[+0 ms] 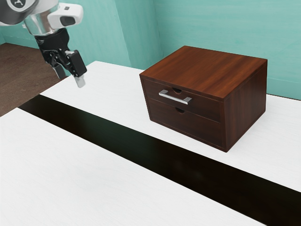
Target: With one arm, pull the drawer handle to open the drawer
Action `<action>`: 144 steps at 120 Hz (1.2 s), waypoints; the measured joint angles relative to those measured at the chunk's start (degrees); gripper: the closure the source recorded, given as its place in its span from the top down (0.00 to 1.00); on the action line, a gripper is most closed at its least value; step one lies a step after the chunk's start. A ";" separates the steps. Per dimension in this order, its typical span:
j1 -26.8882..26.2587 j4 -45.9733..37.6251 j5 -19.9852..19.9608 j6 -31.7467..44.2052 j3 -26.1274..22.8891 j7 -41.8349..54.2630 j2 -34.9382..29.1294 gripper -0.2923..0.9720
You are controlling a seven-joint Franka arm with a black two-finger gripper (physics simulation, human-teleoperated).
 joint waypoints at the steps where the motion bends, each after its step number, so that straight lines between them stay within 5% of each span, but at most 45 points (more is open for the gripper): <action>1: 0.02 0.00 0.00 -0.02 0.00 0.12 0.00 0.77; 20: -1.13 5.44 0.16 -0.66 -0.17 2.05 -2.49 0.77; 31: 1.47 9.08 0.22 -1.84 -4.16 2.94 -5.01 0.77; 68: 5.11 8.62 0.32 -5.24 -7.28 4.84 -4.50 0.77; 74: 5.74 4.29 0.16 -6.09 -8.67 5.06 -6.00 0.77; 90: 0.33 -25.14 -0.06 -0.71 -12.72 5.55 -22.52 0.77; 102: 5.05 -39.04 0.31 1.82 -18.99 5.90 -31.43 0.77; 118: 6.60 -42.23 0.54 6.39 -21.06 13.35 -28.73 0.77; 144: 2.00 -38.51 0.98 13.40 -21.27 31.09 -22.83 0.77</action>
